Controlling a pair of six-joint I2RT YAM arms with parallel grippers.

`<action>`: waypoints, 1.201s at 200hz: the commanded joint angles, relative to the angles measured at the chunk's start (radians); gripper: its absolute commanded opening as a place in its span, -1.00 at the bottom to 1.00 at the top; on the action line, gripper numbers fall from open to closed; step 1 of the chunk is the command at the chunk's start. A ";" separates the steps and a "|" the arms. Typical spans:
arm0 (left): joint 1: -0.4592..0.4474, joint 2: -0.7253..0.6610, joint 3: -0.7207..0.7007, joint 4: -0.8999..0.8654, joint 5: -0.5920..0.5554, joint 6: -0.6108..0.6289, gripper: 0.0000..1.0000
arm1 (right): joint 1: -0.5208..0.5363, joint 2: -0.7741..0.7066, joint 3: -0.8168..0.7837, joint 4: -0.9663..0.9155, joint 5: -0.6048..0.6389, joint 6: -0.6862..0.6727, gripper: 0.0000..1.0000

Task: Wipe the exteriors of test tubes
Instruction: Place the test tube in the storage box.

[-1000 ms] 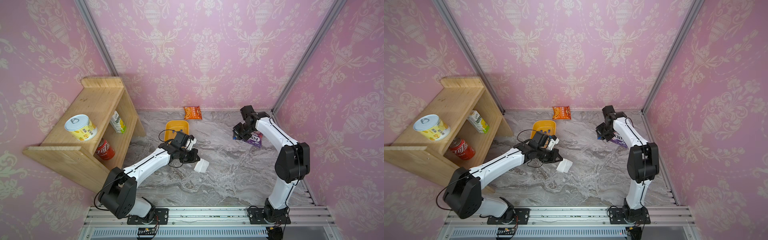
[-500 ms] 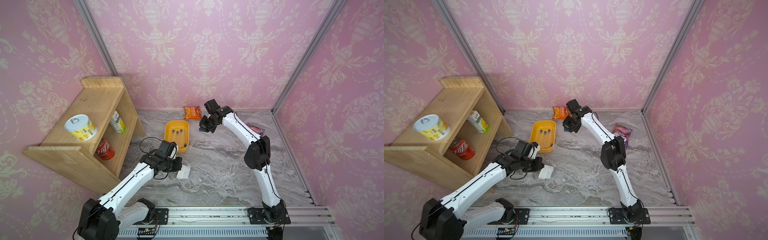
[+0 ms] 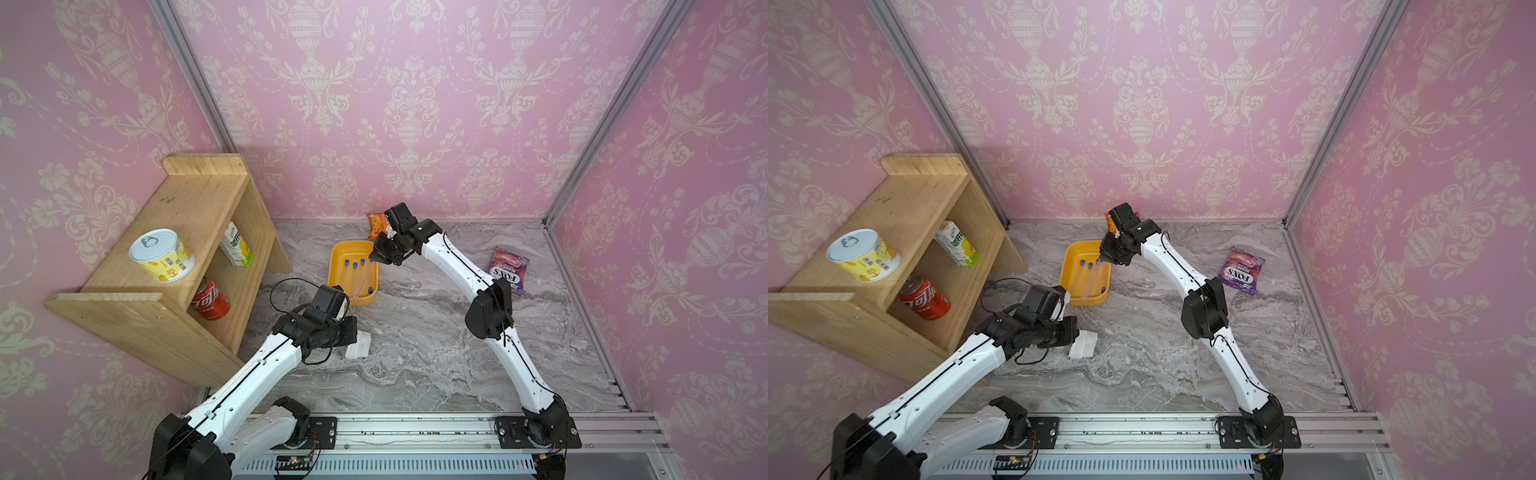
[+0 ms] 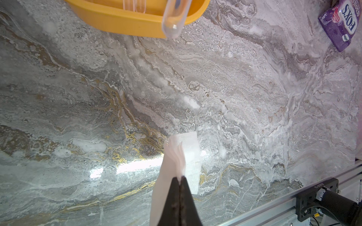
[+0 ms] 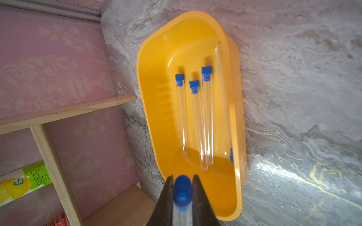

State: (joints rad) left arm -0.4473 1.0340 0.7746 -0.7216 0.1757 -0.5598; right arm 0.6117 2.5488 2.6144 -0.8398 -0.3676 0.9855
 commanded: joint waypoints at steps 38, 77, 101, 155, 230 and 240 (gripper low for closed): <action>0.010 0.003 -0.015 -0.009 -0.008 -0.001 -1.00 | 0.004 0.093 0.090 0.150 0.063 -0.087 -0.72; 0.019 0.013 -0.017 0.003 0.007 0.005 -1.00 | 0.006 0.134 0.099 0.214 0.104 -0.146 -0.70; 0.029 0.022 -0.020 0.013 0.019 0.008 -1.00 | 0.008 0.145 0.103 0.210 0.135 -0.178 -0.69; 0.044 0.028 -0.025 0.034 0.038 0.015 -1.00 | 0.050 0.151 0.099 0.192 0.212 -0.304 -0.69; 0.052 0.031 -0.035 0.057 0.061 0.017 -1.00 | 0.106 0.157 0.078 0.136 0.396 -0.380 -0.69; 0.052 0.031 -0.036 0.059 0.061 0.017 -1.00 | 0.107 0.161 0.074 0.135 0.402 -0.380 -0.69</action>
State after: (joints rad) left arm -0.4057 1.0622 0.7597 -0.6697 0.2138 -0.5587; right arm 0.7197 2.6965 2.6930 -0.6716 -0.0418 0.6456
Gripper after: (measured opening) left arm 0.040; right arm 0.164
